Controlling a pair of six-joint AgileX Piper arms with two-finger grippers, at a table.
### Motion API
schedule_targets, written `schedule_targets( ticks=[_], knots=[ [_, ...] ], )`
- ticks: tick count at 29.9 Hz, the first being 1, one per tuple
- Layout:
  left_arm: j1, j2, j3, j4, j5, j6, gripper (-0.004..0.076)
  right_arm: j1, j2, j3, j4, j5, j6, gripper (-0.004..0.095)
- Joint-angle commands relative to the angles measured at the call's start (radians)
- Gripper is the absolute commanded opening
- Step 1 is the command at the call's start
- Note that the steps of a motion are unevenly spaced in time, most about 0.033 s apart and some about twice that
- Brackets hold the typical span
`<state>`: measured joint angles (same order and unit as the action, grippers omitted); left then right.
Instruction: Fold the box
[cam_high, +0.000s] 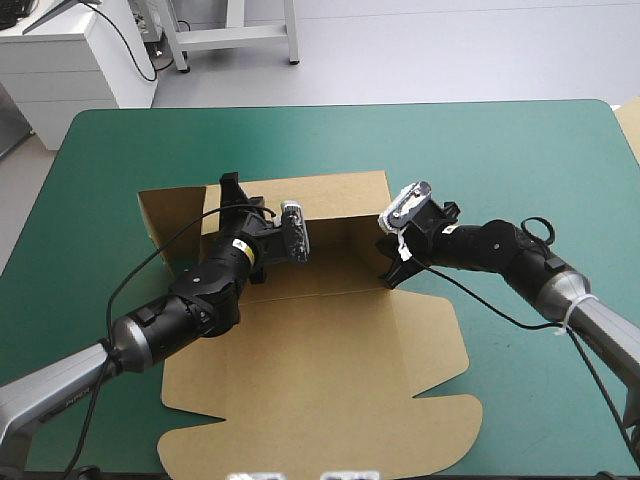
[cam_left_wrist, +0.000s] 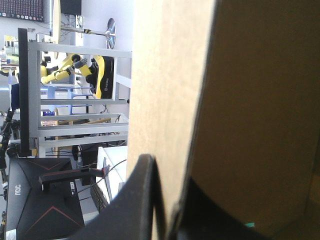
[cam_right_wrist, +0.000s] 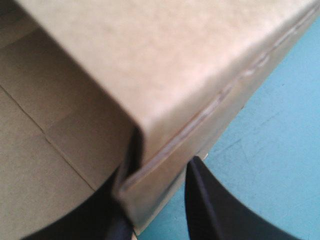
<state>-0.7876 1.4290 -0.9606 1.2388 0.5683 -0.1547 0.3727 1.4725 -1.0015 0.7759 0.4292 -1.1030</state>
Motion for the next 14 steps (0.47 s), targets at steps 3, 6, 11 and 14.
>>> schedule_targets(
  ticks=[3, 6, 11, 14],
  knots=[
    [-0.004, 0.008, 0.02, -0.182, -0.011, -0.028, -0.0008, 0.0, -0.027, -0.025, 0.019, 0.019, -0.005, -0.0016],
    [-0.004, 0.008, 0.02, -0.182, -0.005, -0.028, -0.0007, 0.0, -0.027, -0.025, 0.021, 0.033, -0.005, -0.0019],
    [-0.007, -0.017, 0.02, -0.195, -0.018, -0.028, 0.0125, 0.0, -0.027, -0.025, 0.021, 0.031, 0.007, -0.0019],
    [-0.034, -0.044, 0.018, -0.19, -0.006, -0.028, 0.0342, 0.0, -0.027, -0.025, 0.021, 0.03, 0.028, -0.0019]
  ],
)
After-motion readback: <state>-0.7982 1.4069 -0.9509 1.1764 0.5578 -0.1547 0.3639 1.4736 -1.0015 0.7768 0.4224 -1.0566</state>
